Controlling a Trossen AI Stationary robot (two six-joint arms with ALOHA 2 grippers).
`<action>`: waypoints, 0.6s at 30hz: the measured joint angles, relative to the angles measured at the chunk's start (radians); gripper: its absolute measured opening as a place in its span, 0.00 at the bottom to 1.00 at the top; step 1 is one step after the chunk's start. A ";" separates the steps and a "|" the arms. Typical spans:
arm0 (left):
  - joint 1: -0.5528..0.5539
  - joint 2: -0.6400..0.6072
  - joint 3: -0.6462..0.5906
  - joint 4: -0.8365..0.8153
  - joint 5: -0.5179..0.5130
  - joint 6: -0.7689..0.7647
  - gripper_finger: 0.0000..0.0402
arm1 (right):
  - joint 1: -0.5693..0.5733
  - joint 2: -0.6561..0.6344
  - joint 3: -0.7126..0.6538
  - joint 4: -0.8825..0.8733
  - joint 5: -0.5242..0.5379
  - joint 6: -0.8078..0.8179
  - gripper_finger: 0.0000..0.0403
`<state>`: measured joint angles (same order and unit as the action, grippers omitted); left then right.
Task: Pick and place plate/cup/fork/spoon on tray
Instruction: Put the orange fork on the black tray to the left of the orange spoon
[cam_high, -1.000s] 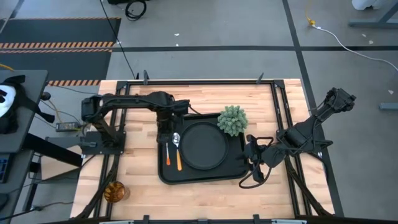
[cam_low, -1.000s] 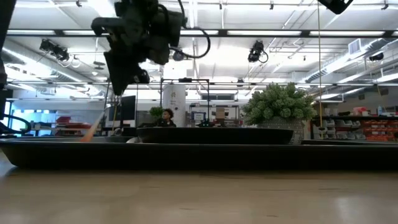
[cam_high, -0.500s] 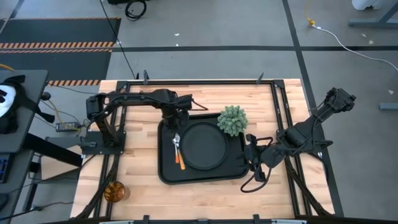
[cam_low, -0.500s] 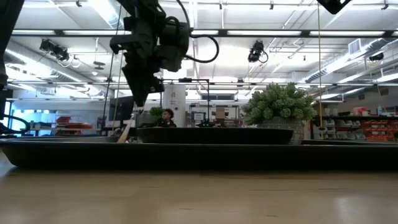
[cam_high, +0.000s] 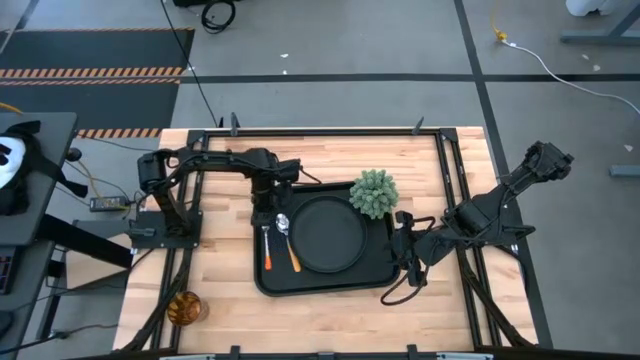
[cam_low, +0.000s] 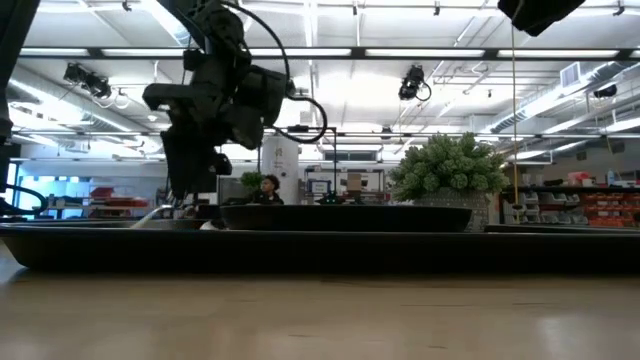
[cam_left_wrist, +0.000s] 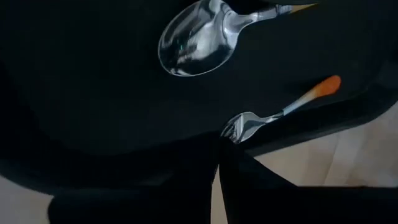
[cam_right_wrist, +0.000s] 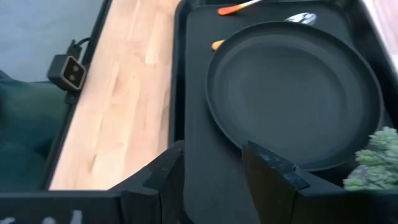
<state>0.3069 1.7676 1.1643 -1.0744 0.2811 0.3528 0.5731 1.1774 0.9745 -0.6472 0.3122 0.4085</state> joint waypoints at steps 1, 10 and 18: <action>0.000 0.000 -0.008 0.011 -0.001 0.000 0.04 | -0.008 0.000 0.000 0.000 0.000 -0.009 0.41; -0.002 0.000 -0.028 0.097 -0.013 -0.025 0.05 | -0.073 0.000 0.000 0.000 -0.034 -0.049 0.41; 0.004 0.000 -0.028 0.124 -0.015 -0.027 0.05 | -0.085 0.000 0.000 -0.001 -0.131 -0.041 0.41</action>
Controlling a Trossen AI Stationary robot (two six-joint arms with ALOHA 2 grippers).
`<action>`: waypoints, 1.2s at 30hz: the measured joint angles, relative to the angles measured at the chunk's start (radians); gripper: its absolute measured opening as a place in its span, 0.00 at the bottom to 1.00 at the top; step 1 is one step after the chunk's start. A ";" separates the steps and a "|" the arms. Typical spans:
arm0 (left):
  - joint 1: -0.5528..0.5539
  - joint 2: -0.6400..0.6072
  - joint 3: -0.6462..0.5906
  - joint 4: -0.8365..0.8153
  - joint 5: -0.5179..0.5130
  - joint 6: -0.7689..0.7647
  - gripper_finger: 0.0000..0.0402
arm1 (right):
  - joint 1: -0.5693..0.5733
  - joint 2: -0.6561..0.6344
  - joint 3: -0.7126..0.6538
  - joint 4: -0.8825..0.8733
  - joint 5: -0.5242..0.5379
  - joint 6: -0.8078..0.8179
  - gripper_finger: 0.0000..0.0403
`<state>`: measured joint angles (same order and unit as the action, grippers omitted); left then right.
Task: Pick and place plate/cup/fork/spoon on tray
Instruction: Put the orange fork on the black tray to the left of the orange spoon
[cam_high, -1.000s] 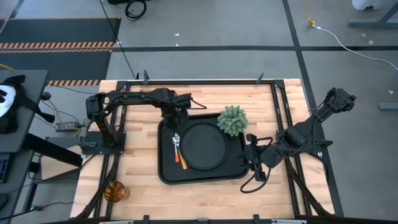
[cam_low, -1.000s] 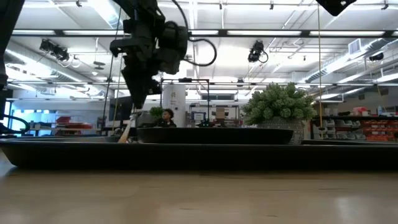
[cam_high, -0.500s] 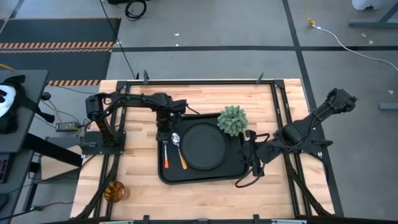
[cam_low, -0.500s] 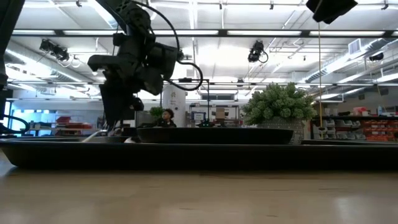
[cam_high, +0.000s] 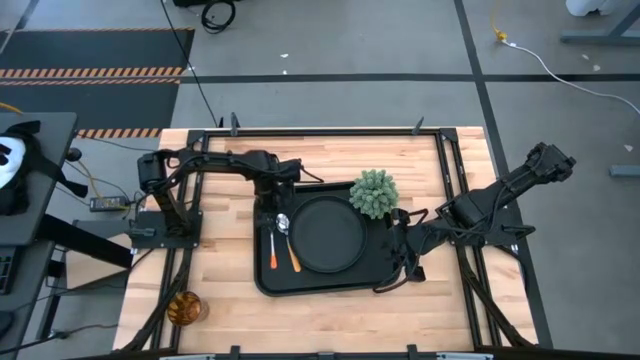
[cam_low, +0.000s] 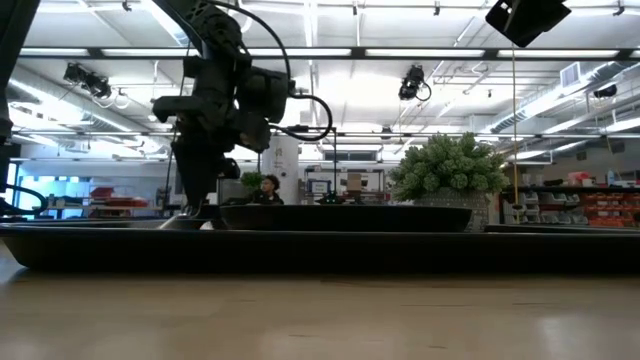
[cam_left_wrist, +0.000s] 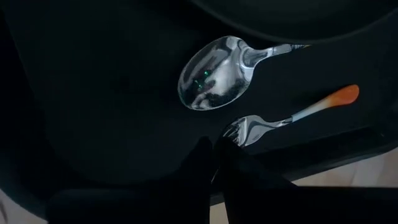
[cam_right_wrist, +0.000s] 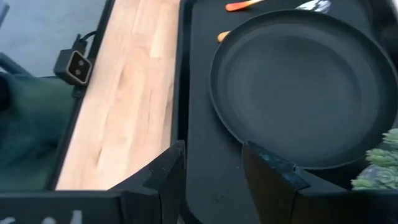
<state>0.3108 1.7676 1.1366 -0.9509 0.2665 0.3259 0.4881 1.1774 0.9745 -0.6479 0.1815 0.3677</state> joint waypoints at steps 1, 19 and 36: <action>0.001 0.000 0.000 0.000 -0.001 0.000 0.05 | 0.000 0.000 0.000 -0.001 -0.007 0.005 0.41; 0.067 0.000 0.000 -0.019 -0.004 -0.022 0.05 | 0.062 0.000 0.000 -0.087 -0.089 0.043 0.41; 0.016 0.000 0.000 -0.029 -0.001 -0.074 0.05 | 0.063 0.000 0.000 -0.103 -0.097 -0.012 0.41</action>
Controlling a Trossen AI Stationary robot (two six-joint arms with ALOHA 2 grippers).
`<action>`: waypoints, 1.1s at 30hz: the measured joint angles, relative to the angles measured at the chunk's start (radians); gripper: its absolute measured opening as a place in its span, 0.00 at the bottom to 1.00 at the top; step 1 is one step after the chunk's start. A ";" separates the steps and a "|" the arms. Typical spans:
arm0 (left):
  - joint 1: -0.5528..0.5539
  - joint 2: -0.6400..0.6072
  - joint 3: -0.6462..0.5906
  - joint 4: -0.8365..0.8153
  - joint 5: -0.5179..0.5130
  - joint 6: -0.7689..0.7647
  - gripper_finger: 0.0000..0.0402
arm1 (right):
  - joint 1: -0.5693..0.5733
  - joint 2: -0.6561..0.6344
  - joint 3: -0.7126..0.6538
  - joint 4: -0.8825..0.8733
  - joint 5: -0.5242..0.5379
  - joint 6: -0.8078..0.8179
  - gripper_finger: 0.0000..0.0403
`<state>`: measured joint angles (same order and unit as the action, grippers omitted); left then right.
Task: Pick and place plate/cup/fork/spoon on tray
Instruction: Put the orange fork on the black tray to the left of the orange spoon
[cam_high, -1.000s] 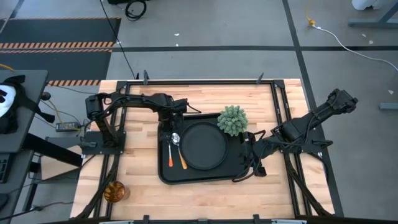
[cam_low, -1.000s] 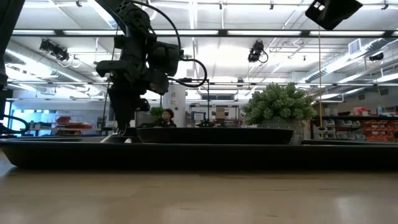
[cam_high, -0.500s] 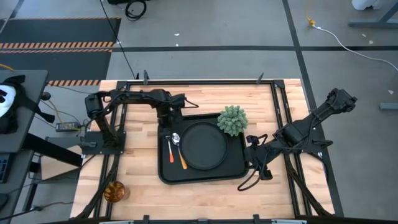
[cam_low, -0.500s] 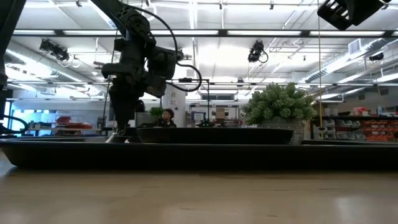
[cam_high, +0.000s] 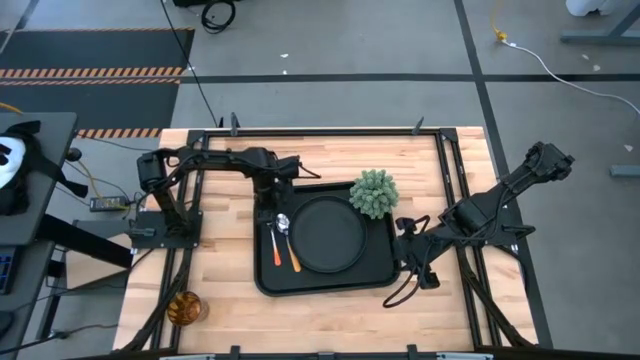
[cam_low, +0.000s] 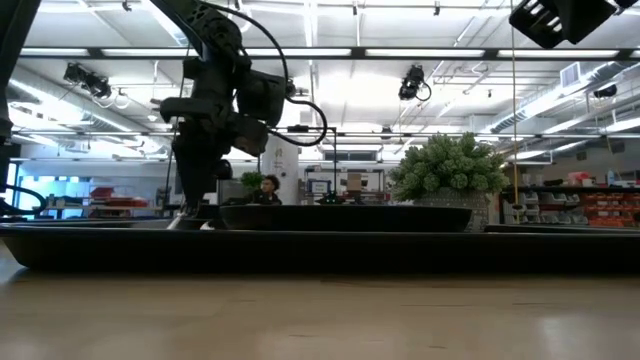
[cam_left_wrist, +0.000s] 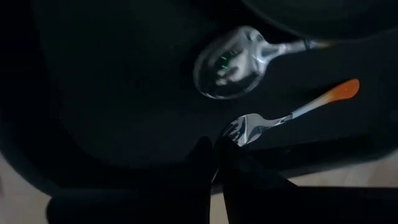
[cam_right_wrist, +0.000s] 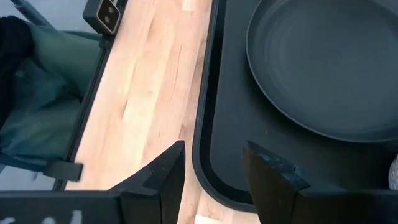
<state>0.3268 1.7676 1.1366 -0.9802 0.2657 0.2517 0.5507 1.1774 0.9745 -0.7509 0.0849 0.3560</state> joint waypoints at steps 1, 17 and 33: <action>-0.004 0.000 0.000 -0.014 0.001 0.013 0.05 | 0.000 0.000 0.000 -0.008 0.000 0.000 0.41; -0.080 0.130 0.011 -0.011 -0.043 0.115 0.05 | 0.000 0.000 0.000 -0.039 -0.020 0.034 0.41; -0.068 0.131 0.035 -0.005 -0.260 0.104 0.25 | -0.044 0.000 0.000 -0.037 -0.025 -0.019 0.41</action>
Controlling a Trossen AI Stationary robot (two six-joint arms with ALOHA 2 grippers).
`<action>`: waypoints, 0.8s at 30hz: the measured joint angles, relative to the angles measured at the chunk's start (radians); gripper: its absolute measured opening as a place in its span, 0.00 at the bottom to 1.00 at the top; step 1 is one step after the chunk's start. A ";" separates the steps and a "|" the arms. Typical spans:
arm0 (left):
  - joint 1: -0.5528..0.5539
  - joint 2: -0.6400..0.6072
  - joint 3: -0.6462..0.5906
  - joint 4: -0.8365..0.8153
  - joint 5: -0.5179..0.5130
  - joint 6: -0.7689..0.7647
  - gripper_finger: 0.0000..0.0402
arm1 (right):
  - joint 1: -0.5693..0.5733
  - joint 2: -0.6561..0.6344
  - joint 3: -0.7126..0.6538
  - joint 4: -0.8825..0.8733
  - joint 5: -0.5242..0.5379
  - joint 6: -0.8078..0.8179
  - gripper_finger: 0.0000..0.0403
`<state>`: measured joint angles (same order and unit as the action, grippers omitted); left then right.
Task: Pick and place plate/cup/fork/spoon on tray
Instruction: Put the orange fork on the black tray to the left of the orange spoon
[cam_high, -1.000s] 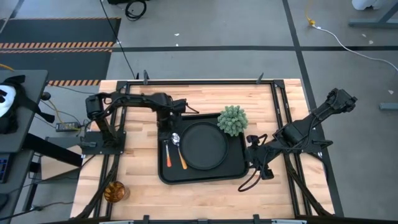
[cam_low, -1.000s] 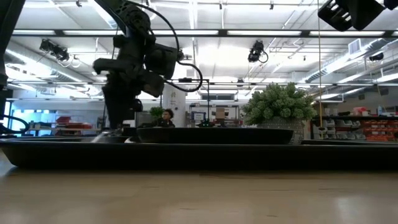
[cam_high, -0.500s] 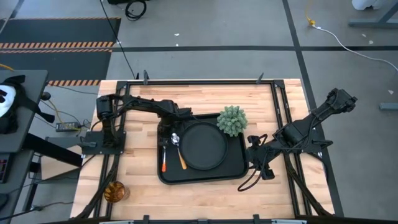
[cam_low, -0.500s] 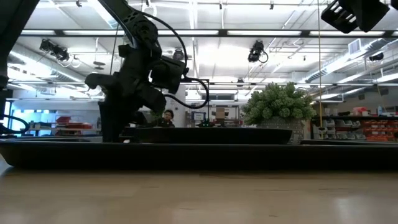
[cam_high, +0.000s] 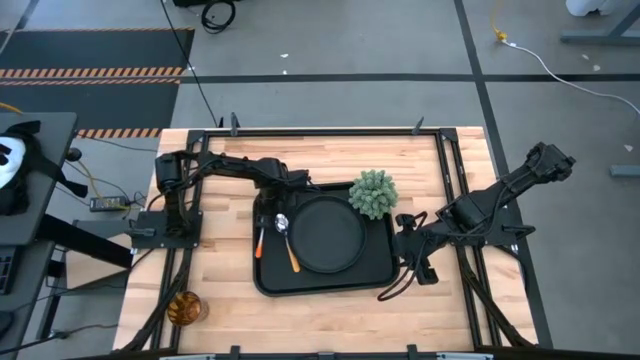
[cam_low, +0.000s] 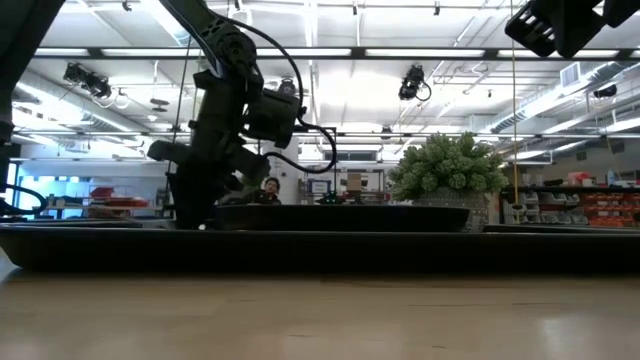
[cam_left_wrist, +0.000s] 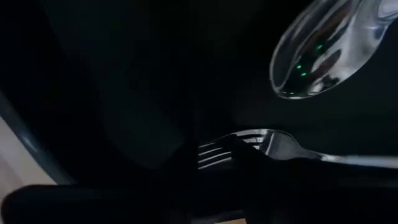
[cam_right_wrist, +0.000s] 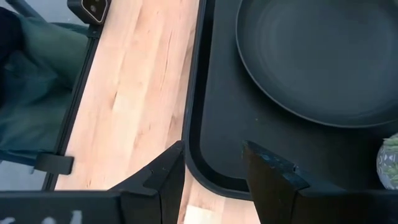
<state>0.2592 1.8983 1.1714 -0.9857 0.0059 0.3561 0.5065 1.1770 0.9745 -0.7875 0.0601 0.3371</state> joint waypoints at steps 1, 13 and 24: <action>-0.001 0.000 0.000 0.000 0.001 -0.003 0.27 | -0.001 0.000 0.000 0.000 0.000 -0.001 0.41; -0.001 0.000 0.000 -0.014 0.016 -0.027 0.33 | -0.024 0.000 0.000 0.000 0.001 -0.008 0.41; 0.002 0.000 0.000 -0.047 0.009 -0.031 0.33 | -0.044 0.000 0.000 0.000 0.001 -0.024 0.41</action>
<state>0.2607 1.8984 1.1709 -1.0326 0.0147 0.3255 0.4625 1.1770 0.9745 -0.7879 0.0608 0.3128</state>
